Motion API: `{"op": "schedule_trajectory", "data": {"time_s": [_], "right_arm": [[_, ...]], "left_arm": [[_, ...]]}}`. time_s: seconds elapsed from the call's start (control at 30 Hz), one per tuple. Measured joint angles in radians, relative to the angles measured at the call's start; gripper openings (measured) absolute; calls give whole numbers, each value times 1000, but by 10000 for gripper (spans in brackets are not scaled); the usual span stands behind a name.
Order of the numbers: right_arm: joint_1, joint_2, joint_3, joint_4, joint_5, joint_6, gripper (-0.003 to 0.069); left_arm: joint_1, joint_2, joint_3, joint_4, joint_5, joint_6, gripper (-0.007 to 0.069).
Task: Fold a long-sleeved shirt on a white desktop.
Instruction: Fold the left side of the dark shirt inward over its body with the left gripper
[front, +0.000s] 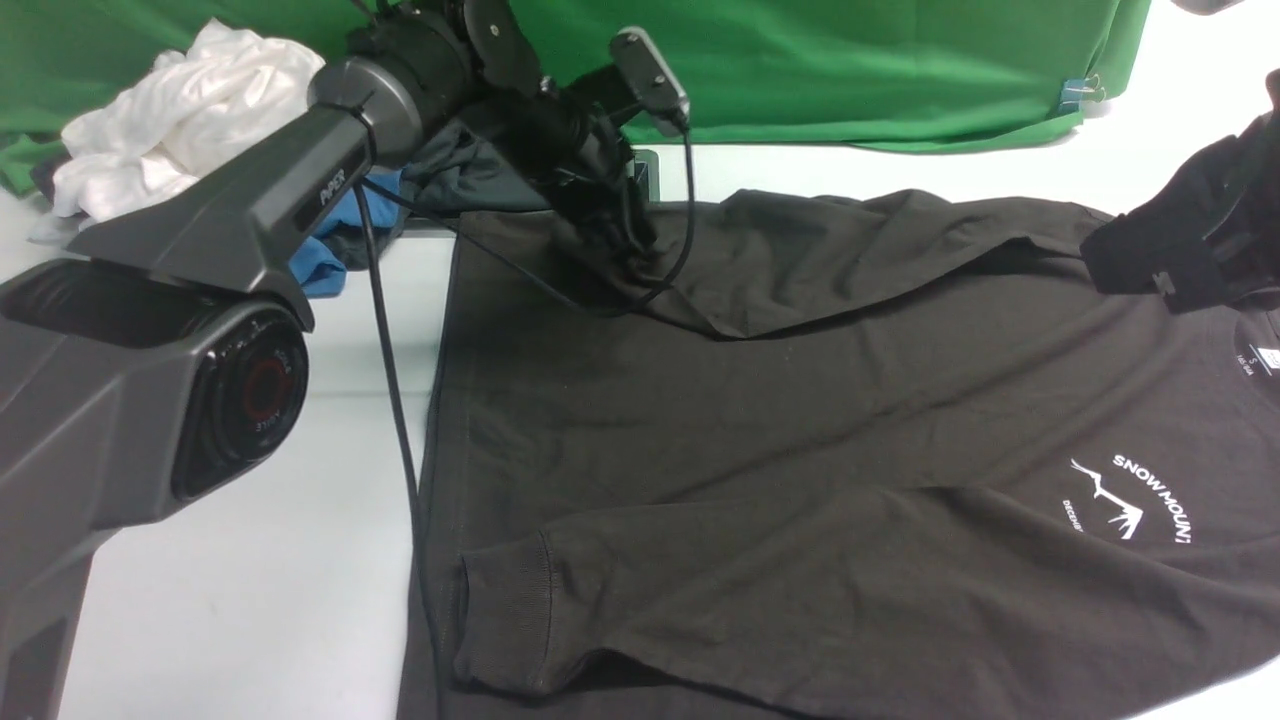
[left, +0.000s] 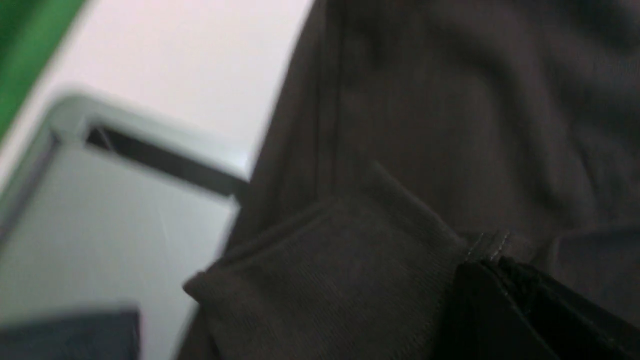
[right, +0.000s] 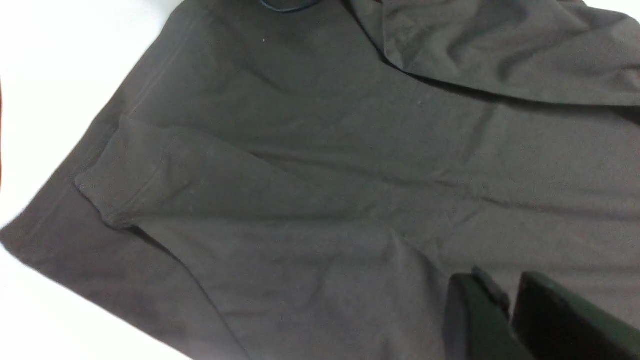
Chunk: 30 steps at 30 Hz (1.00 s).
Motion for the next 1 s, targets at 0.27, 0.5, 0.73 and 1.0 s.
{"op": "schedule_trajectory", "data": {"time_s": [0.27,0.5,0.73,1.0], "right_arm": [[0,0,0,0,-14,-5,146],[0,0,0,0,-14,-20,146],[0,-1,66,0,-69,-25,146],[0,-1,143,2,-81,-20,146]], "left_arm": [[39,-1,0,114,78,-195,240],[82,-8,0,130,117,-303,414],[0,-27,-2,-111,-3,-188,92],[-61,35,-2,-117,-163,-142,18]]}}
